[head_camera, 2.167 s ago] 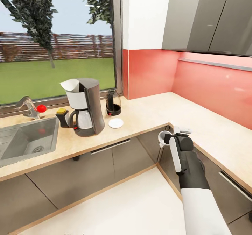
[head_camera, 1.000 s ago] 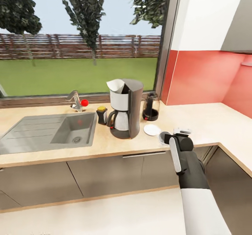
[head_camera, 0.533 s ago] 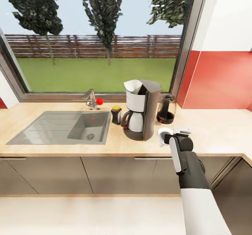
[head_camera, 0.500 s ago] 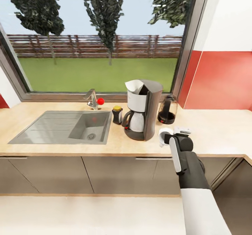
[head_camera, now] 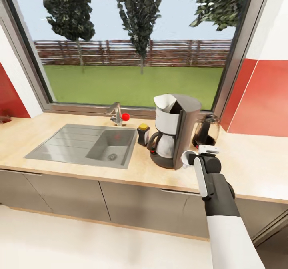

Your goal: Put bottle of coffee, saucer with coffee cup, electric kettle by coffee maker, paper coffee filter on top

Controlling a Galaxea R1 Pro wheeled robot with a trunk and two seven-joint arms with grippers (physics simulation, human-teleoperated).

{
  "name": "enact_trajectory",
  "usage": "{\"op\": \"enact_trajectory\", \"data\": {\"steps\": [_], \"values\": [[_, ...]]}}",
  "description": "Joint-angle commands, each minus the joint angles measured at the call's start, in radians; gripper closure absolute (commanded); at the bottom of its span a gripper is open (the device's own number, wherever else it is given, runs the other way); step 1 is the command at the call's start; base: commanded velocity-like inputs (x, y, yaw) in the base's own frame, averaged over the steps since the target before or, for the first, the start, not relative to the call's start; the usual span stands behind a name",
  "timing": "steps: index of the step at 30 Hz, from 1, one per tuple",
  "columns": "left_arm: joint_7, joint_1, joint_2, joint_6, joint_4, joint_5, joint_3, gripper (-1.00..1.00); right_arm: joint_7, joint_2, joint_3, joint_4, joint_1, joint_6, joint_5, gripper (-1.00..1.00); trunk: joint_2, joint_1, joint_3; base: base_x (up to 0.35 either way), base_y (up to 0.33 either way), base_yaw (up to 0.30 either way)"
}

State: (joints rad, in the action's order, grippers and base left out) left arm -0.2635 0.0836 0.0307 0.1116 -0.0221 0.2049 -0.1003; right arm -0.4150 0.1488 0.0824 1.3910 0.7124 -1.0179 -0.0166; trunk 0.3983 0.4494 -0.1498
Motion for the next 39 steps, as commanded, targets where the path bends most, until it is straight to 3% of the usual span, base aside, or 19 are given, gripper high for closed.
{"op": "enact_trajectory", "data": {"steps": [1, 9, 35, 39], "values": [[-0.002, 0.001, 0.0, 0.003, 0.001, 0.01, -0.009, -1.0, -0.001, -0.001, 0.001, 0.001, 0.001, -0.004, -0.003, 1.0, 0.002, 0.001, -0.002, 0.098, -0.284, 0.062], [-0.002, 0.001, -0.001, 0.003, 0.001, 0.01, -0.009, -1.0, -0.001, -0.004, 0.002, 0.002, 0.001, -0.003, -0.001, 1.0, 0.002, 0.001, -0.002, 0.054, -0.198, 0.017], [-0.003, 0.001, -0.001, 0.002, 0.001, 0.01, -0.01, -1.0, -0.002, -0.006, 0.004, 0.0, 0.001, -0.004, 0.001, 1.0, 0.002, 0.001, -0.002, 0.001, -0.005, 0.0], [-0.005, -0.018, 0.001, -0.008, 0.007, 0.01, -0.009, -1.0, -0.004, 0.007, 0.003, 0.013, 0.0, -0.008, -0.003, 1.0, 0.002, 0.001, -0.002, 0.0, 0.0, 0.0]]}}
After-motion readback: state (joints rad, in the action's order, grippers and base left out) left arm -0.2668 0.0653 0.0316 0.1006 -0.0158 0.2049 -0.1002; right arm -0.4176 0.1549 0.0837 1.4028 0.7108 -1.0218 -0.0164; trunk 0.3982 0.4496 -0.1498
